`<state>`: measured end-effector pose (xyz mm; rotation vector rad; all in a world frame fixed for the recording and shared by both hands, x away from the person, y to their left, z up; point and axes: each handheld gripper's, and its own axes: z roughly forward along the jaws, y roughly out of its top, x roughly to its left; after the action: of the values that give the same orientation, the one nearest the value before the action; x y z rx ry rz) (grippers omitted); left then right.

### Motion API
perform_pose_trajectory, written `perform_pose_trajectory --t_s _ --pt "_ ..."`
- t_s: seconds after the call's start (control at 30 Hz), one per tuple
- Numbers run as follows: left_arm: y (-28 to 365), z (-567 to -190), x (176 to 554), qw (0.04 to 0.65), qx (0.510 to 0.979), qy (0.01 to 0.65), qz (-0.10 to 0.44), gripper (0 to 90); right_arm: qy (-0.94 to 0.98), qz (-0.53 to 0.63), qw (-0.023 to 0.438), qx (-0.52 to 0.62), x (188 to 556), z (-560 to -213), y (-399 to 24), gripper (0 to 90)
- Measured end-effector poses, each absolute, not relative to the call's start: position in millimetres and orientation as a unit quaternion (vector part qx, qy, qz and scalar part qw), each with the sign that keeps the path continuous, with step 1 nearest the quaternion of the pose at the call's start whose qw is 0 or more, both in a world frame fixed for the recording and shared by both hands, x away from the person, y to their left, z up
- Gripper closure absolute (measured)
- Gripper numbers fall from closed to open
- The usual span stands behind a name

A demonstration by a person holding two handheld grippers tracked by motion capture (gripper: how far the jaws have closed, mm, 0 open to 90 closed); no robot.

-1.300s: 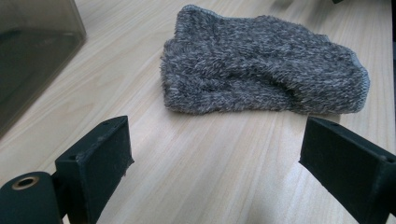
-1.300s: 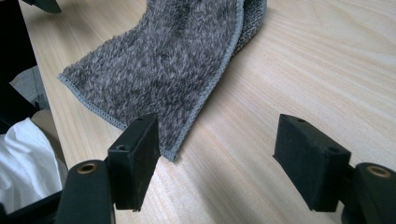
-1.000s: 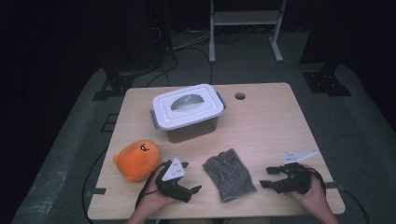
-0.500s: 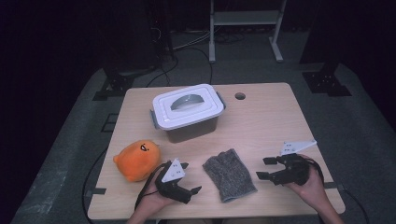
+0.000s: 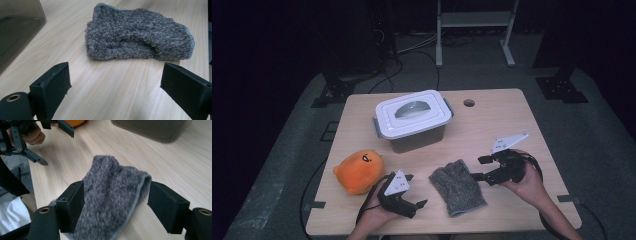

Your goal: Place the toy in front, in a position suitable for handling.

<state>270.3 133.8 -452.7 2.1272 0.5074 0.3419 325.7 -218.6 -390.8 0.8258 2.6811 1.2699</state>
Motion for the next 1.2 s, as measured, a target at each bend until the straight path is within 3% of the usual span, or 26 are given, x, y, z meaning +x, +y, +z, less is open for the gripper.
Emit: perform_pose_trajectory --t_s 0.27,0.5,0.87,1.2 --pt "136 -451 269 0.449 0.859 0.202 0.141 8.4 0.882 0.398 0.017 0.251 339 -395 -188 28.1" --pt "135 -452 269 0.45 0.859 0.201 0.138 8.4 0.899 0.367 0.002 0.24 348 -419 -161 28.2" --pt "136 -448 268 0.454 0.857 0.201 0.139 8.4 0.901 0.363 -0.012 0.239 349 -432 -153 28.2" --pt "149 -423 270 0.463 0.846 0.197 0.175 8.5 0.902 0.362 -0.015 0.236 347 -434 -151 28.2"
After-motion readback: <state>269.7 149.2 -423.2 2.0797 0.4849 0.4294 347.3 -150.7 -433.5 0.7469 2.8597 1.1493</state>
